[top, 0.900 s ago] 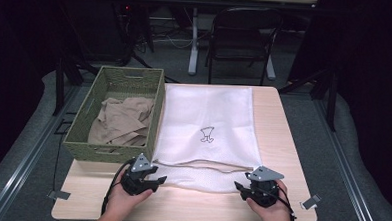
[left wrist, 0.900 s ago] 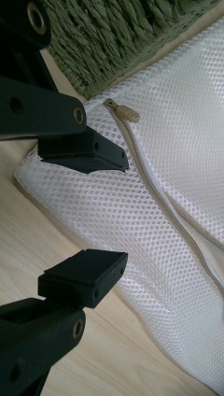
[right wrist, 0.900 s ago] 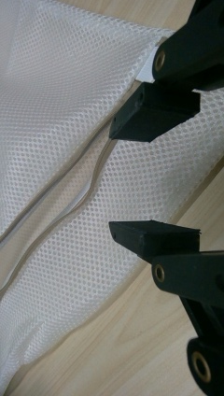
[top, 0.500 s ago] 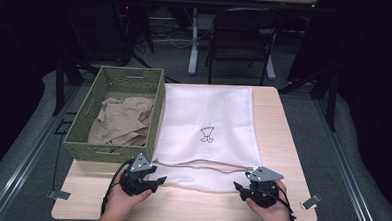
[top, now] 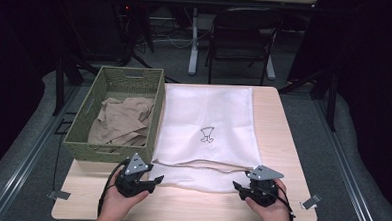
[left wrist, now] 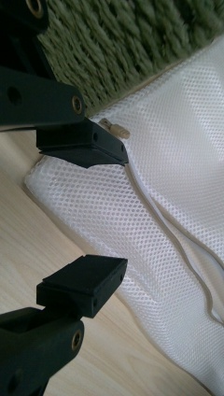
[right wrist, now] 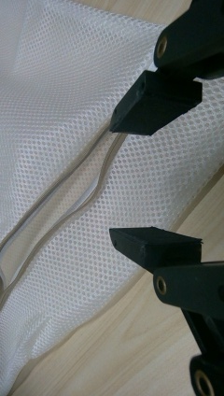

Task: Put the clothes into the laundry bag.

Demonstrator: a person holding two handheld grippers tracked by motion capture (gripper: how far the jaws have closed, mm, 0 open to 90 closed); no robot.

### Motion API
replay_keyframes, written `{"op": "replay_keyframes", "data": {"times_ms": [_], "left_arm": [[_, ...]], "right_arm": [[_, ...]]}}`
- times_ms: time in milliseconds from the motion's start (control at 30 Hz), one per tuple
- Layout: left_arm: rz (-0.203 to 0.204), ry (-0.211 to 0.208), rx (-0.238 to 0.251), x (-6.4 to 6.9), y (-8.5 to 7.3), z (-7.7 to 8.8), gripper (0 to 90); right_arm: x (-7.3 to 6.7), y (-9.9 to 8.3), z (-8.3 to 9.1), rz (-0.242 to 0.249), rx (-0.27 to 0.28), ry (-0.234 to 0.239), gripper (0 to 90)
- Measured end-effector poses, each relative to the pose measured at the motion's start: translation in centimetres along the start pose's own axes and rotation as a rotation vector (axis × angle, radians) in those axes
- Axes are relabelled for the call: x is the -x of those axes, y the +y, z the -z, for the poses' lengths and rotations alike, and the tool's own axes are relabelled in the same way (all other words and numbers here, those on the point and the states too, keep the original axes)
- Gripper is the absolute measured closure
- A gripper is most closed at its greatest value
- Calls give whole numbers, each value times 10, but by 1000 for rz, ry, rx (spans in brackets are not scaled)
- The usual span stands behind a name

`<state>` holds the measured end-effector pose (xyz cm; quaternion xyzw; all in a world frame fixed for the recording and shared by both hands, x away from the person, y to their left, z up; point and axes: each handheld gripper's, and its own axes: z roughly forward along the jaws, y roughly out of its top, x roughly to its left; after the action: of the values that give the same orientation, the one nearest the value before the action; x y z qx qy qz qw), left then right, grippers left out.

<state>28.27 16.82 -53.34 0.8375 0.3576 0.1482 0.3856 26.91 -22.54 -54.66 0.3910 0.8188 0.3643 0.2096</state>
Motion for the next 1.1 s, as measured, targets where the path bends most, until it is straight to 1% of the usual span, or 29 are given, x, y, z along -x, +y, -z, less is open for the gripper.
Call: {"op": "replay_keyframes", "data": {"times_ms": [67, 100, 133, 300, 333, 367, 400, 433, 467, 500, 633, 700, 733, 867, 933, 1000, 1100], "left_arm": [[-3, 13, 20, -1, 2, 7, 437], [-3, 13, 20, -1, 2, 7, 435], [1, 22, 31, -1, 3, 13, 431], [18, 25, 48, -2, 7, 24, 415], [18, 29, 56, -2, 8, 28, 401], [18, 29, 56, -2, 8, 28, 397], [26, 36, 59, -3, 10, 32, 376], [22, 39, 60, -4, 11, 34, 371], [31, 43, 68, -5, 11, 35, 367], [35, 45, 66, -6, 11, 37, 357], [78, 42, 80, -14, 11, 42, 336], [82, 47, 83, -15, 12, 43, 323], [101, 70, 80, -19, 12, 47, 319], [122, 86, 88, -27, 12, 53, 318], [141, 92, 97, -31, 11, 57, 317], [145, 96, 98, -33, 11, 58, 315], [167, 118, 105, -42, 9, 65, 312]], "right_arm": [[0, 0, -1, -2, 2, 2, 414], [0, 0, -1, -1, 1, 4, 413], [0, 1, -1, 0, 0, 5, 412], [-1, 1, -2, 3, -1, 6, 411], [-1, 1, -2, 2, 1, 5, 410], [-1, 1, -2, 0, 2, 3, 410], [-1, 1, -2, 0, 1, 8, 409], [-1, 1, -3, -1, 1, 9, 408], [-1, 1, -3, -1, 1, 10, 408], [-1, 1, -3, -1, 0, 11, 408], [-1, 0, -3, -5, 0, 15, 403], [-1, 0, -4, -5, -2, 17, 401], [-1, 0, -4, -4, -3, 20, 401], [-1, 0, -5, -8, -4, 21, 398], [0, 0, -5, -9, -4, 21, 398], [0, 0, -5, -10, -5, 22, 397], [0, 0, -5, -15, -3, 22, 394]]}}
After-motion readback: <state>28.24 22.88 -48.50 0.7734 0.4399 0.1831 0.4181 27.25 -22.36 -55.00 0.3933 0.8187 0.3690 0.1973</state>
